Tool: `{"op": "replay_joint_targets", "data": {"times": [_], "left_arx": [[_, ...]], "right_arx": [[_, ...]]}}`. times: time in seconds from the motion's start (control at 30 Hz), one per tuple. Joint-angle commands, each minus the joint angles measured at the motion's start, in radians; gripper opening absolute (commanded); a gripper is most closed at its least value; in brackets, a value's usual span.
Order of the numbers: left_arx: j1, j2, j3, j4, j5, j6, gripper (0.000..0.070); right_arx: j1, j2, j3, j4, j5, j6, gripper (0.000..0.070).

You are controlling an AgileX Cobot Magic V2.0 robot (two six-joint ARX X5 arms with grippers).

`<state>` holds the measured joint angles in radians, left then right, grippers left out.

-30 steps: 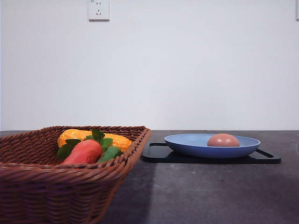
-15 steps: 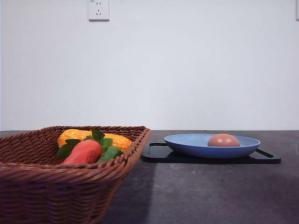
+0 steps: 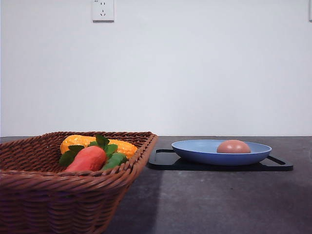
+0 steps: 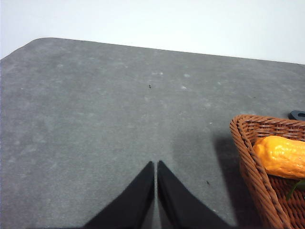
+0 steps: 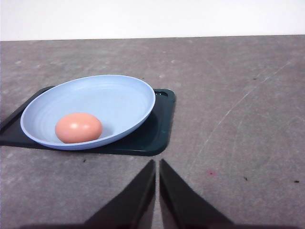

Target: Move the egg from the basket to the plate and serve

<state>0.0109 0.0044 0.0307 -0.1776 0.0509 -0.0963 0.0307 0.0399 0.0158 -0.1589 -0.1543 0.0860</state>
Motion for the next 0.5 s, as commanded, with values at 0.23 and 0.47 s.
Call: {"op": "replay_joint_targets", "data": {"times": [0.23,0.47], "left_arx": [[0.002,-0.002,-0.027,-0.005,0.001,-0.002,0.0],[0.002,-0.002,-0.027,-0.005,0.001,-0.002,0.0]], "right_arx": [[0.0,-0.003,-0.006,0.002,0.003,0.011,0.0],[0.0,-0.003,-0.006,0.002,0.003,0.011,0.0]]}}
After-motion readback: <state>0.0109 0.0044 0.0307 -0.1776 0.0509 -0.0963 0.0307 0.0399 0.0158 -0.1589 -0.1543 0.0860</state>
